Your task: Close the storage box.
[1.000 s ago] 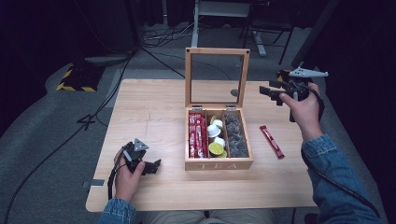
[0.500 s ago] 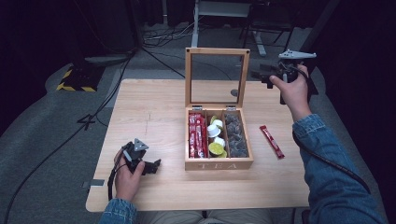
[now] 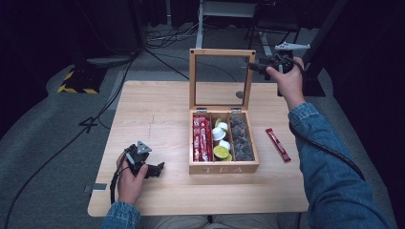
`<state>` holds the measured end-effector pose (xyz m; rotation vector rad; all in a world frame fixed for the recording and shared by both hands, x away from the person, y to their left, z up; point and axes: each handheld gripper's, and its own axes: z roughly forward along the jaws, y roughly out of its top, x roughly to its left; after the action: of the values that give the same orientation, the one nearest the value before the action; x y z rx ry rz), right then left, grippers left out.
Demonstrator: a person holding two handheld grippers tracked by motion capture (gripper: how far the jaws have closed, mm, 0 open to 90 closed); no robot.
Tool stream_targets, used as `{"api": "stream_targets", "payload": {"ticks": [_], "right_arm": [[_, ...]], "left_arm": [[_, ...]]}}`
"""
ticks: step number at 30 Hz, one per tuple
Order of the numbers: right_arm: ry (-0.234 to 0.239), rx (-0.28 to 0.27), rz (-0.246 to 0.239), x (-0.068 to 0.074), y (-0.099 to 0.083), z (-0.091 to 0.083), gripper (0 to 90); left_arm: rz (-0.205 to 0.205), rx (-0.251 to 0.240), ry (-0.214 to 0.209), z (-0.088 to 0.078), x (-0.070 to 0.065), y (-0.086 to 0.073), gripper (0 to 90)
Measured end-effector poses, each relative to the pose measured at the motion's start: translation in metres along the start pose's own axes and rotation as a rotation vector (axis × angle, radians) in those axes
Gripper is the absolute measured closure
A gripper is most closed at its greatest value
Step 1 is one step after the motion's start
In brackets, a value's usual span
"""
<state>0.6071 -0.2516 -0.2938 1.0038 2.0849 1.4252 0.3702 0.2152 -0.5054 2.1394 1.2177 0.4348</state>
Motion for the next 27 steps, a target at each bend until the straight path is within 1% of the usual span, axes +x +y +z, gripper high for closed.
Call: {"api": "stream_targets", "payload": {"ticks": [3,5,6,7,10,12,14,19,24,27], "right_arm": [[-0.024,0.018,-0.01,-0.003,0.001,0.008,37.7],[-0.024,0.019,-0.002,-0.005,0.001,0.01,37.9],[-0.02,0.02,0.006,-0.007,0.001,0.013,37.9],[-0.013,0.025,0.02,-0.011,0.0,0.02,38.1],[-0.004,0.033,0.02,-0.014,-0.001,0.025,38.6],[0.004,0.032,0.033,-0.015,-0.003,0.028,38.6],[0.007,0.02,0.045,-0.015,-0.006,0.031,38.9],[0.028,0.018,0.06,-0.013,-0.015,0.04,40.0],[0.053,0.023,0.052,-0.011,-0.016,0.044,43.9],[0.07,0.016,0.062,-0.01,-0.016,0.043,46.1]], "left_arm": [[0.0,0.0,0.0,0.0,0.0,0.0,0.0],[0.001,0.0,0.0,0.0,0.001,0.0,0.1],[0.001,0.0,0.0,0.0,0.001,0.0,0.1],[0.002,-0.002,0.0,0.001,0.001,0.001,0.1],[0.002,-0.001,0.0,0.001,0.001,0.001,0.1],[0.002,-0.001,0.0,0.001,0.001,0.001,0.0],[0.001,-0.002,-0.001,0.001,0.001,0.001,0.0],[0.0,0.0,-0.001,0.001,0.001,0.001,0.0],[0.0,-0.001,-0.002,0.001,0.001,0.001,0.0],[0.0,-0.001,-0.002,0.001,0.001,0.001,0.0]]}}
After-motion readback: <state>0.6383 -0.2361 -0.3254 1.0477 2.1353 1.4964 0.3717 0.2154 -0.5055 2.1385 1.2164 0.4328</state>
